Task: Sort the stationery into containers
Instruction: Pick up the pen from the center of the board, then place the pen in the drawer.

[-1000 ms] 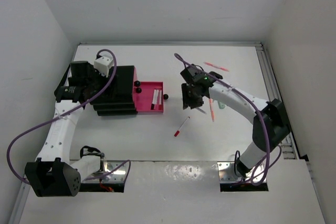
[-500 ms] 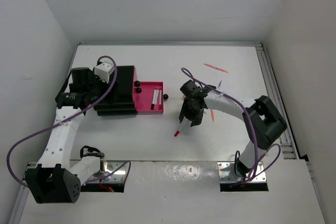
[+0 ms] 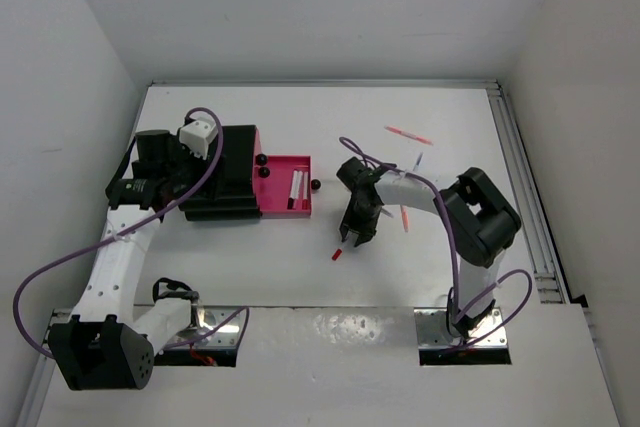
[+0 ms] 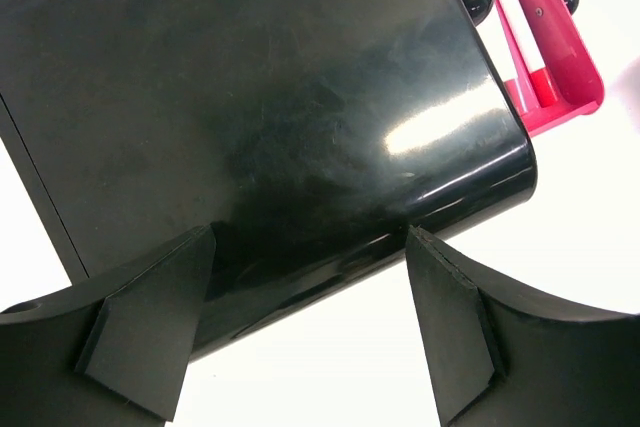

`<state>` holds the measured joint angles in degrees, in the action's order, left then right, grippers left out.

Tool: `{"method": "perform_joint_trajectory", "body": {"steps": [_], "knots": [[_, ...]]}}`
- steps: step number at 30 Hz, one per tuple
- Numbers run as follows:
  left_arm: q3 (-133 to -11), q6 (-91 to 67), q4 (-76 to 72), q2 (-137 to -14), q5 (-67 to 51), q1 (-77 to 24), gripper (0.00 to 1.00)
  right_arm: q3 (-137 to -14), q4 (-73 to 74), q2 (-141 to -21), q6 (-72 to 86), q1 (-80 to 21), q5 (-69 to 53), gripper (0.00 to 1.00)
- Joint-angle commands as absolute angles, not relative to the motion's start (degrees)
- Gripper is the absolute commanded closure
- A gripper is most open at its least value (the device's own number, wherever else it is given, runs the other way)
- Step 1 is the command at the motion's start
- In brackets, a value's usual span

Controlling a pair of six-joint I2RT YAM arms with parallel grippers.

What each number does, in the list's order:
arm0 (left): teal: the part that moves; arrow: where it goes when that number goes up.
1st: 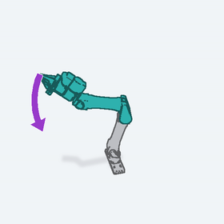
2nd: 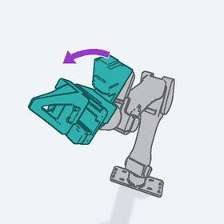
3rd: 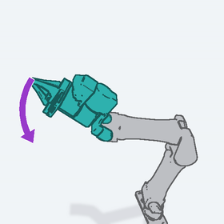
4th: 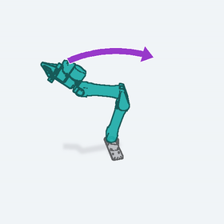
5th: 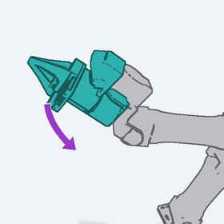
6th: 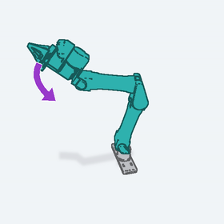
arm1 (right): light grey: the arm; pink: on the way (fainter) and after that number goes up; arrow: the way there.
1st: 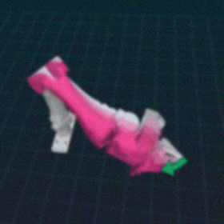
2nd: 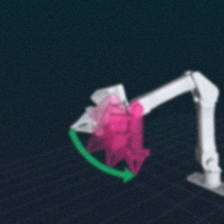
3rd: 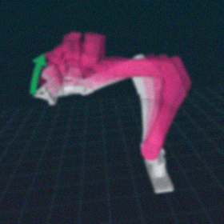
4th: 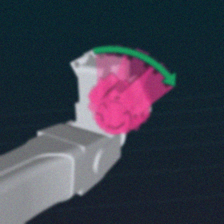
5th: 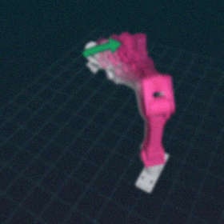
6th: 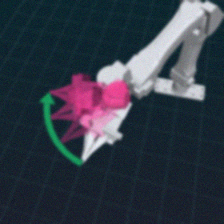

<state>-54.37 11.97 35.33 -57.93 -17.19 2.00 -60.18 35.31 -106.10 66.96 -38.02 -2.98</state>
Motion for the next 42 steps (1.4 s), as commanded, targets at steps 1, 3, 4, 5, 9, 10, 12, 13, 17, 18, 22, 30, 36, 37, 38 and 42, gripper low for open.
{"method": "perform_joint_trajectory", "body": {"steps": [1, 3, 4, 5, 9, 10, 12, 13, 17, 18, 22, 30, 36, 37, 38, 42], "knots": [[-53.3, 11.7, 36.5, -57.5, -16.6, 2.4, 0.17, -61.3, 34.9, -108.2, 68.2, -38.4, -2.5, 0.66], [-53.5, 11.7, 36.3, -57.6, -16.5, 2.4, 0.17, -61.2, 34.8, -109.2, 68.3, -38.3, -2.7, 0.72], [-53.9, 11.8, 36.3, -57.7, -16.4, 2.5, 0.17, -61.2, 34.3, -109.5, 68.1, -38.2, -2.9, 0.75], [-54.1, 11.9, 36.4, -57.8, -16.3, 2.4, 0.17, -61.3, 34.3, -109.7, 67.1, -38.1, -2.9, 0.8], [-54.8, 12.5, 36.4, -57.8, -15.9, 2.5, 0.17, -63.6, 35.4, -107.9, 63.3, -37.4, -3.5, 1.0], [-54.9, 12.6, 36.3, -58.1, -15.9, 2.4, 0.17, -64.4, 35.8, -107.1, 62.2, -37.1, -3.8, 1.0], [-55.4, 12.6, 35.7, -58.3, -15.9, 2.5, 0.16, -67.7, 36.1, -105.3, 57.1, -35.9, -5.1, 1.0], [-55.5, 12.6, 35.4, -58.4, -15.9, 2.5, 0.17, -69.2, 36.2, -103.6, 54.8, -35.6, -5.6, 1.0], [-56.8, 12.0, 34.1, -59.7, -16.1, 2.5, 0.16, -80.6, 37.4, -101.5, 43.2, -34.7, -6.2, 1.0], [-57.0, 11.9, 33.8, -60.0, -16.2, 2.5, 0.16, -82.9, 37.4, -101.7, 42.2, -34.5, -7.1, 1.0], [-57.5, 11.3, 32.6, -61.5, -16.6, 2.5, 0.16, -95.2, 36.1, -108.3, 40.3, -35.0, -11.5, 1.0], [-58.7, 10.7, 31.9, -63.2, -16.6, 2.6, 0.16, -111.4, 33.8, -122.3, 43.0, -36.4, -17.3, 1.0], [-58.7, 9.8, 32.3, -63.2, -16.2, 2.5, 0.16, -113.1, 31.4, -128.2, 43.2, -37.2, -18.5, 1.0], [-58.7, 9.8, 32.3, -63.2, -16.1, 2.6, 0.16, -113.3, 31.1, -128.8, 43.0, -37.3, -18.5, 1.0], [-58.7, 9.6, 32.3, -63.3, -16.2, 2.5, 0.16, -113.4, 30.7, -130.0, 42.7, -37.6, -18.5, 1.0], [-59.1, 9.1, 32.3, -63.5, -16.1, 2.6, 0.16, -116.2, 29.8, -133.1, 42.4, -38.1, -19.1, 1.0]]}}
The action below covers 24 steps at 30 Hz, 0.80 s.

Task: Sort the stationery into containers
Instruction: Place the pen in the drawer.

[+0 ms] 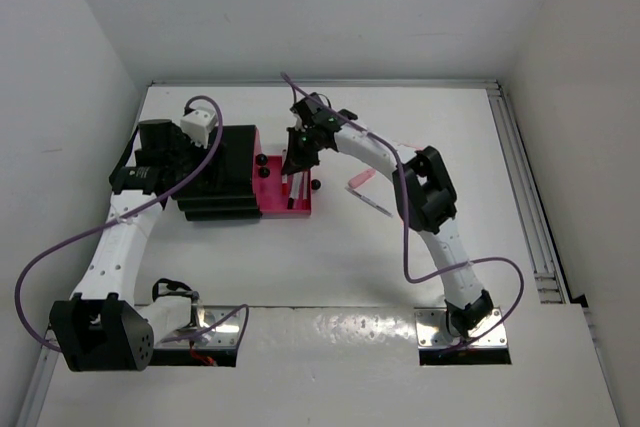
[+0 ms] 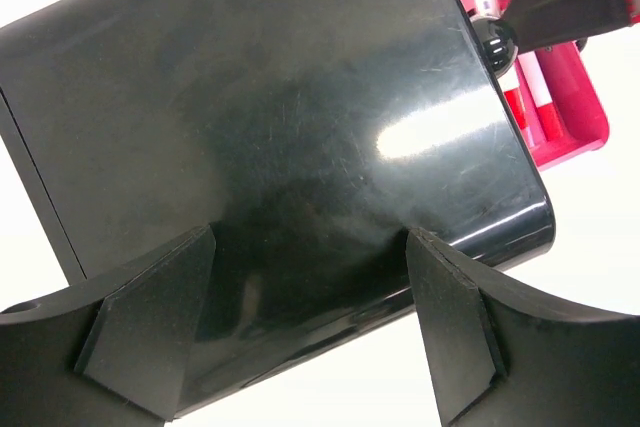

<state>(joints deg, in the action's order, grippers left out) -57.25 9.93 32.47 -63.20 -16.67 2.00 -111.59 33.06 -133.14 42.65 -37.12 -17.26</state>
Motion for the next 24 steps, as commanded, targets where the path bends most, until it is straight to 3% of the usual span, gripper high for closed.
{"method": "perform_joint_trajectory", "body": {"steps": [1, 8, 11, 12, 15, 19, 21, 24], "knots": [[-59.2, 9.1, 32.3, -63.5, -16.0, 2.6, 0.16, -116.6, 30.0, -133.6, 42.6, -38.2, -19.2, 1.0], [-59.8, 9.1, 32.2, -64.2, -15.0, 2.6, 0.16, -113.2, 30.8, -133.6, 44.6, -39.1, -20.0, 0.98], [-60.6, 9.1, 32.3, -65.0, -15.2, 2.5, 0.16, -111.2, 30.9, -133.2, 47.2, -39.1, -21.1, 0.79], [-60.7, 9.1, 32.3, -65.4, -15.2, 2.5, 0.16, -111.2, 31.0, -133.2, 48.0, -39.0, -21.6, 0.63], [-61.2, 9.1, 32.2, -65.6, -15.0, 2.6, 0.16, -112.6, 31.5, -132.0, 48.4, -37.4, -22.2, 0.51], [-61.2, 9.0, 32.2, -65.4, -15.2, 2.6, 0.16, -115.1, 33.0, -128.4, 46.4, -34.4, -22.4, 0.59], [-61.3, 9.1, 32.2, -65.4, -15.2, 2.5, 0.18, -114.1, 32.8, -125.7, 44.6, -32.4, -22.3, 0.75], [-61.0, 8.7, 32.0, -64.7, -13.8, 2.5, 0.19, -111.0, 33.7, -119.6, 41.6, -29.8, -20.1, 0.85]]}}
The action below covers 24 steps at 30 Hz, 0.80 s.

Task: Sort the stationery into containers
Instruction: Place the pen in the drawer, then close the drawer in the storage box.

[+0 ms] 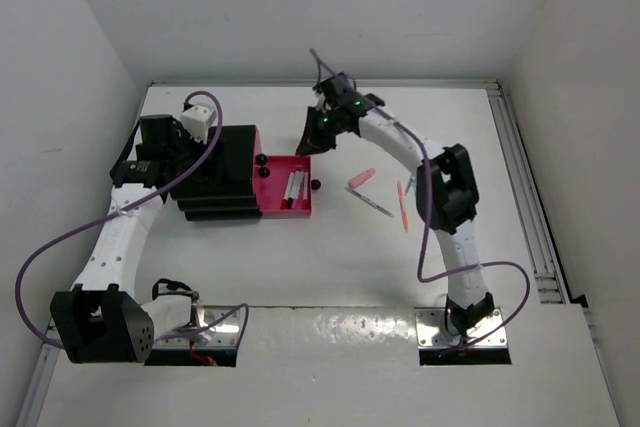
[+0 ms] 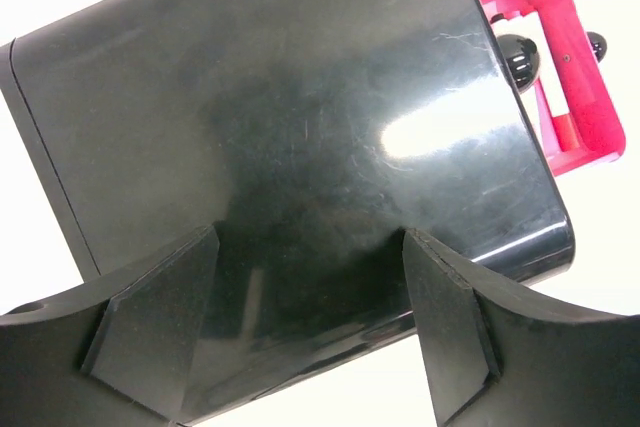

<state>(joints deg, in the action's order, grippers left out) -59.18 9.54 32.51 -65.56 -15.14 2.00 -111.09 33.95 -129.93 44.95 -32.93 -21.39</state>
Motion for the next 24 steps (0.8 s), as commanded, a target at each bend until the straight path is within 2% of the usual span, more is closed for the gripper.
{"method": "perform_joint_trajectory", "body": {"steps": [1, 6, 9, 24], "knots": [[-60.9, 8.6, 32.0, -64.4, -13.3, 2.5, 0.2, -108.0, 33.8, -117.0, 41.1, -29.3, -19.9, 0.88], [-60.4, 8.4, 32.3, -63.4, -11.3, 2.6, 0.2, -96.4, 33.8, -113.2, 38.1, -25.0, -19.5, 0.98], [-60.6, 8.4, 32.8, -63.5, -11.2, 2.6, 0.2, -90.3, 32.4, -113.0, 37.7, -24.3, -19.7, 0.98], [-61.5, 8.4, 33.8, -64.9, -10.2, 2.2, 0.19, -93.4, 31.4, -124.5, 41.5, -25.5, -21.8, 0.99]]}}
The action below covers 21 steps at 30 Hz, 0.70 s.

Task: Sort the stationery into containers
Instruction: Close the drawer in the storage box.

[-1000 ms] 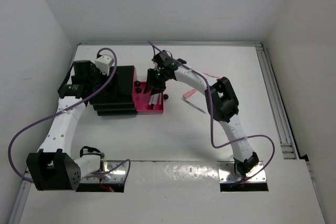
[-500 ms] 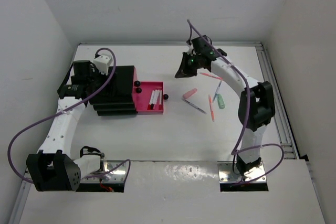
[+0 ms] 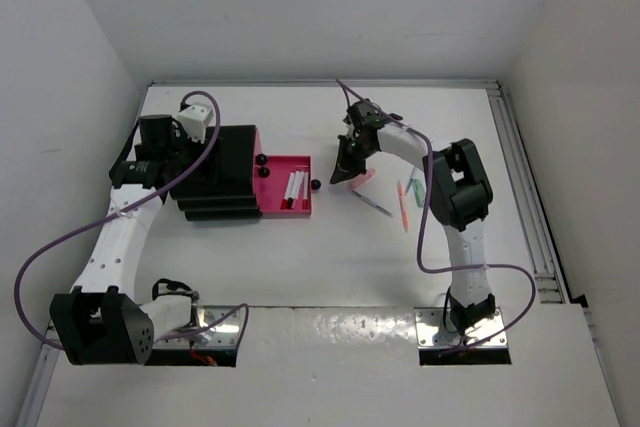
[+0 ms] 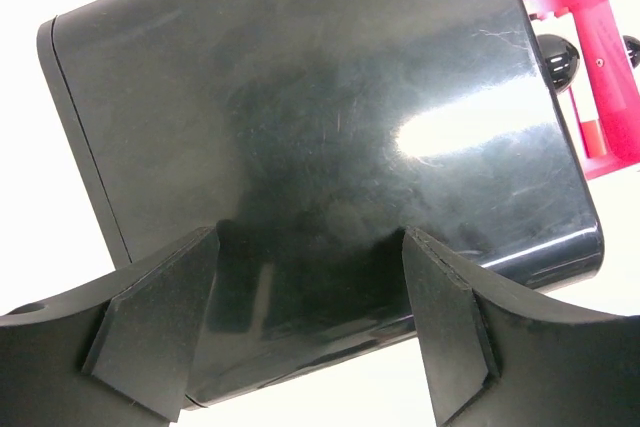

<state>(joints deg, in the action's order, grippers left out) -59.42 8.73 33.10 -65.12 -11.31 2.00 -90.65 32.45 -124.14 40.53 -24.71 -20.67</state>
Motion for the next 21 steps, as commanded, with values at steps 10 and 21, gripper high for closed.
{"method": "perform_joint_trajectory", "body": {"steps": [10, 21], "knots": [[-62.4, 8.6, 33.5, -66.1, -10.4, 2.3, 0.19, -92.9, 29.5, -128.0, 45.0, -28.8, -24.6, 0.76], [-61.4, 8.2, 33.5, -66.4, -11.9, 2.3, 0.19, -94.0, 26.6, -128.7, 50.3, -32.3, -27.1, 0.62]]}}
